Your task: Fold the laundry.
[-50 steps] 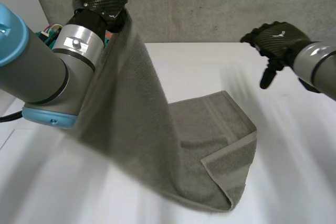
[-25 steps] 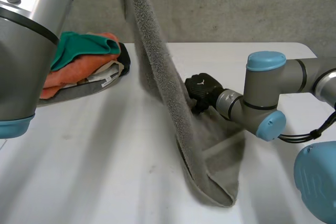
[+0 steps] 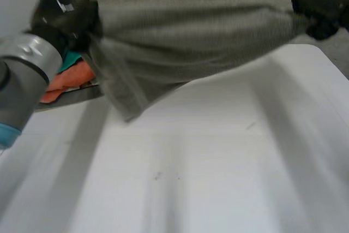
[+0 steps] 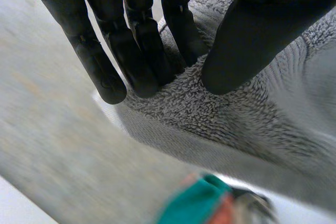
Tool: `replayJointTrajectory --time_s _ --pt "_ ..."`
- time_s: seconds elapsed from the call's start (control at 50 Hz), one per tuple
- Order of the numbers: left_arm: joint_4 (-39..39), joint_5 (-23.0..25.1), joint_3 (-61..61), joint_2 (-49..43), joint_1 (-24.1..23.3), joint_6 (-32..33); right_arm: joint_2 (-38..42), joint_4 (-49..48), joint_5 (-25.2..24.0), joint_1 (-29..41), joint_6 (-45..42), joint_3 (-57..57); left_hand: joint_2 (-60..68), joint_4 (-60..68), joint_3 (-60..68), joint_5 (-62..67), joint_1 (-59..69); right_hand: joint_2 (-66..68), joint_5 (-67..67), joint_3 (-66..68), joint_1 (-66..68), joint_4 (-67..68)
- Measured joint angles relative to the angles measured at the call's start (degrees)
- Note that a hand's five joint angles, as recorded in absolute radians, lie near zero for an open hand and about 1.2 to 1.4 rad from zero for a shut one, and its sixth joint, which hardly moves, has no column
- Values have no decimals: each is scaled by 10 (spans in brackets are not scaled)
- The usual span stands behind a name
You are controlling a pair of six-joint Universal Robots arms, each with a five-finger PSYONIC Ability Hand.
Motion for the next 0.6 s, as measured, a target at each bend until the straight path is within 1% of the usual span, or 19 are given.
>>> replayJointTrajectory --time_s 0.08,0.14,0.22,0.3,0.4,0.42,0.46,0.5,0.54,0.56,0.58,0.6 --pt "-52 19 -8 -46 -6 1 -5 74 4 1 -73 34 0 0 0 0 0 0 0 0 0 0" --pt "-71 28 -5 -78 -9 1 12 93 13 4 -96 51 0 0 0 0 0 0 0 0 0 0" --pt "-79 35 14 -128 -17 3 50 97 32 10 -109 61 0 0 0 0 0 0 0 0 0 0" --pt "-58 32 73 -194 -27 19 118 60 73 25 -111 44 0 0 0 0 0 0 0 0 0 0" --pt "19 22 163 -252 -32 61 178 -60 123 35 -102 -9 0 0 0 0 0 0 0 0 0 0" --pt "57 19 188 -262 -32 76 188 -113 138 36 -97 -27 0 0 0 0 0 0 0 0 0 0" --pt "110 15 216 -271 -33 94 196 -188 158 38 -89 -47 0 0 0 0 0 0 0 0 0 0" --pt "176 13 242 -275 -33 108 197 -282 175 39 -78 -62 0 0 0 0 0 0 0 0 0 0" --pt "238 12 259 -275 -32 117 192 -371 187 40 -67 -65 0 0 0 0 0 0 0 0 0 0" --pt "258 12 264 -274 -32 119 189 -397 190 40 -64 -64 0 0 0 0 0 0 0 0 0 0" --pt "291 12 271 -271 -32 122 179 -453 193 41 -57 -57 0 0 0 0 0 0 0 0 0 0" --pt "313 12 273 -268 -32 123 172 -482 194 41 -53 -50 0 0 0 0 0 0 0 0 0 0"
